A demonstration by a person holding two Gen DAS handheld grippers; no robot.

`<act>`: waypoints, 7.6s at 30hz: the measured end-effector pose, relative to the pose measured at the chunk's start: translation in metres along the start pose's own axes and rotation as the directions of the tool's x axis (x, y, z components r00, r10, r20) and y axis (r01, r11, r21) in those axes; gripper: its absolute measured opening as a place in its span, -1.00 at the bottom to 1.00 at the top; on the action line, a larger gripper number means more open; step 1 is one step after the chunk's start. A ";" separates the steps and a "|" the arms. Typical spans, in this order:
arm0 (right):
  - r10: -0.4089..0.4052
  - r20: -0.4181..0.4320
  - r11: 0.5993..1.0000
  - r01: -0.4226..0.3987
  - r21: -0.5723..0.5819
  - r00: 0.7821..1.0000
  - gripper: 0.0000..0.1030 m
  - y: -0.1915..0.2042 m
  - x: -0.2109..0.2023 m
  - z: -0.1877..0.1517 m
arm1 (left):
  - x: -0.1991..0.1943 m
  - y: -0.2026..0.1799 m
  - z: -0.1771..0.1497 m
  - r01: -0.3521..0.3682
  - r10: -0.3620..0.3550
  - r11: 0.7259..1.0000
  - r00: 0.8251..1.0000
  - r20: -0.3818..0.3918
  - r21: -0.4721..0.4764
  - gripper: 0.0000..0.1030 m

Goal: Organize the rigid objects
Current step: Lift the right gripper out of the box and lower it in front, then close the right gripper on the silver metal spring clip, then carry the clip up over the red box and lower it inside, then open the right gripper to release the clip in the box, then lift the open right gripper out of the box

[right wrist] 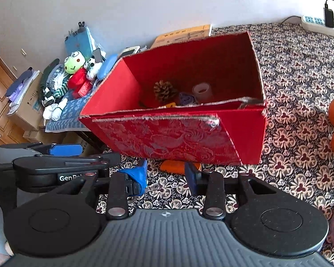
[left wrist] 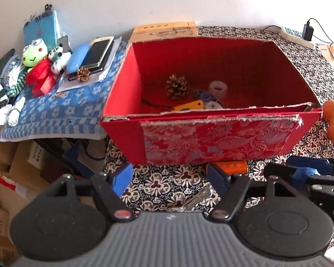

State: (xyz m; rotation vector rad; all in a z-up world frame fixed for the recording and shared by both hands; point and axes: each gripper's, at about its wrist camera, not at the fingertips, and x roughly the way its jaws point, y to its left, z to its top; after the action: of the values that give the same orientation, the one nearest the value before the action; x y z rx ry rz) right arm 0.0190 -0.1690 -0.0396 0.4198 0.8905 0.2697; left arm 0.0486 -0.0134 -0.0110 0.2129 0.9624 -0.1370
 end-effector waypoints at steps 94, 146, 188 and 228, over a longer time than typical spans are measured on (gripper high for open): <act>0.162 0.221 0.942 -0.217 0.256 0.962 -0.86 -0.047 -0.066 0.039 | -0.041 -0.044 0.015 0.546 -0.677 0.697 0.714 0.177 0.465 -0.62; 0.299 -0.157 0.950 -0.279 0.140 0.941 -0.77 -0.019 0.139 0.128 | 0.108 0.017 0.091 0.169 -0.167 0.983 0.986 -0.030 0.078 -0.57; 0.178 0.012 0.949 -0.175 0.262 0.984 -0.74 -0.035 0.126 0.121 | 0.112 0.007 0.098 0.065 -0.065 0.994 0.998 -0.006 0.090 0.20; -0.019 0.165 0.983 -0.012 0.185 0.986 -0.75 -0.020 0.048 0.083 | 0.053 0.000 0.076 -0.003 -0.003 0.997 0.996 0.087 0.075 0.27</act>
State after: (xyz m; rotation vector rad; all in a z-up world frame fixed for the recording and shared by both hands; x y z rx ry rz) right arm 0.1158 -0.1879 -0.0361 0.6051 0.7550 0.1465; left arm 0.1392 -0.0330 -0.0121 0.2740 0.8710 -0.1815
